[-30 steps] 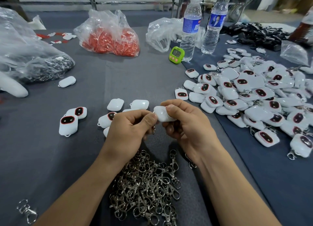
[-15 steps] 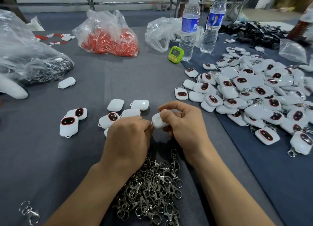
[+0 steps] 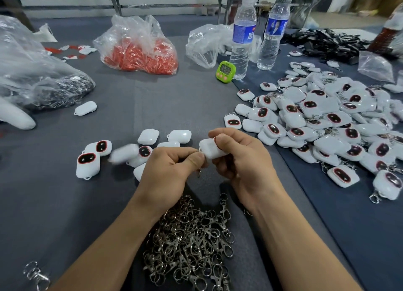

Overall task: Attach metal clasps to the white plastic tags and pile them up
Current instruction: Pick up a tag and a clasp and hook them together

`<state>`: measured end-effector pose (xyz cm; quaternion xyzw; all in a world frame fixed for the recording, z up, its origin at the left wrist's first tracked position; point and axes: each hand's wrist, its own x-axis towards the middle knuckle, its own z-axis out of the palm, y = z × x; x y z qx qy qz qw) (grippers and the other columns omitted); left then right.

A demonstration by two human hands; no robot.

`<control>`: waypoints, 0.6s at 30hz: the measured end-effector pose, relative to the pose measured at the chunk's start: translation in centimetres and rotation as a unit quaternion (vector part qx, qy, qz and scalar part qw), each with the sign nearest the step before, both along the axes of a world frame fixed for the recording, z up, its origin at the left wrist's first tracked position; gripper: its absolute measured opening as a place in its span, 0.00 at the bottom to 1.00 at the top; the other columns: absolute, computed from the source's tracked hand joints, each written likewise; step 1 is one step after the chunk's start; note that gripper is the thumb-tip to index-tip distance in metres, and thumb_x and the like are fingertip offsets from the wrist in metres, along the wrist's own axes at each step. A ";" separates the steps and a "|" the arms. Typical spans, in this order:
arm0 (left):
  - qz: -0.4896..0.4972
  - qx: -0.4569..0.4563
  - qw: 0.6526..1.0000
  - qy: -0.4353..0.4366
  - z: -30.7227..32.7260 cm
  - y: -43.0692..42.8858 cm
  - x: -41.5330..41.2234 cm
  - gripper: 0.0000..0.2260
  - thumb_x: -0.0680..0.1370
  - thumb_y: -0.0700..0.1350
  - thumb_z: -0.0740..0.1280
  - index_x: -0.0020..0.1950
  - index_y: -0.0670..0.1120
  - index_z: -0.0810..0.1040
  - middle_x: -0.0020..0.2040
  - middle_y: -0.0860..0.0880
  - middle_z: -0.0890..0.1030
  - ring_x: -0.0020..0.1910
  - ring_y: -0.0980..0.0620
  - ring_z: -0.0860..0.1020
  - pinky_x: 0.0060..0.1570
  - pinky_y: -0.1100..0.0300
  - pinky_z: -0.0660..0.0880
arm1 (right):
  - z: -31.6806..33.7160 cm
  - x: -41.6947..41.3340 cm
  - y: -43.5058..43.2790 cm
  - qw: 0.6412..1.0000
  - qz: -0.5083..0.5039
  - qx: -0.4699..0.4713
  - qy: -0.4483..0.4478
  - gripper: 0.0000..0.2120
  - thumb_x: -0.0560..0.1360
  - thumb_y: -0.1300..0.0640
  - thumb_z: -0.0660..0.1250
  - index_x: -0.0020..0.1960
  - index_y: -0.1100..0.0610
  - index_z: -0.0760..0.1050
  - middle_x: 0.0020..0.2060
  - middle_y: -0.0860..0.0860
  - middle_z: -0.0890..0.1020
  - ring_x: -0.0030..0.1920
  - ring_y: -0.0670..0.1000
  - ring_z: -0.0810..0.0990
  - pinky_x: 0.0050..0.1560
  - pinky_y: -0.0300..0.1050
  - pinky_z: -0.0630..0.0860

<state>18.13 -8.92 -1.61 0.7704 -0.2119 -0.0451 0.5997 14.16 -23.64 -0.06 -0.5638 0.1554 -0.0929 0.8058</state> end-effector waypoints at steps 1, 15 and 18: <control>0.012 0.048 0.997 -0.056 -0.1 0.2 -0.1 0.12 0.78 0.45 0.71 0.34 0.48 0.83 0.24 0.55 0.72 0.25 0.59 0.67 0.27 0.69 0.62 | -0.2 0.1 0.1 0.999 -0.012 -0.033 -0.007 0.11 0.79 0.66 0.65 0.45 0.55 0.83 0.28 0.49 0.80 0.24 0.44 0.72 0.24 0.35 0.66; 0.132 0.085 0.984 -0.087 -0.2 0.0 -0.5 0.05 0.69 0.49 0.80 0.41 0.57 0.86 0.33 0.62 0.82 0.34 0.62 0.78 0.35 0.70 0.73 | -0.5 0.3 -0.1 0.991 -0.057 -0.123 -0.003 0.10 0.79 0.67 0.67 0.46 0.57 0.84 0.28 0.49 0.81 0.27 0.43 0.75 0.27 0.33 0.69; 0.149 0.109 0.973 -0.137 -0.2 0.2 -0.6 0.07 0.68 0.46 0.81 0.42 0.56 0.87 0.36 0.58 0.82 0.37 0.58 0.78 0.39 0.66 0.73 | -0.6 0.4 -0.1 0.990 -0.062 -0.127 0.019 0.10 0.78 0.66 0.67 0.45 0.55 0.84 0.29 0.49 0.81 0.28 0.44 0.74 0.29 0.34 0.70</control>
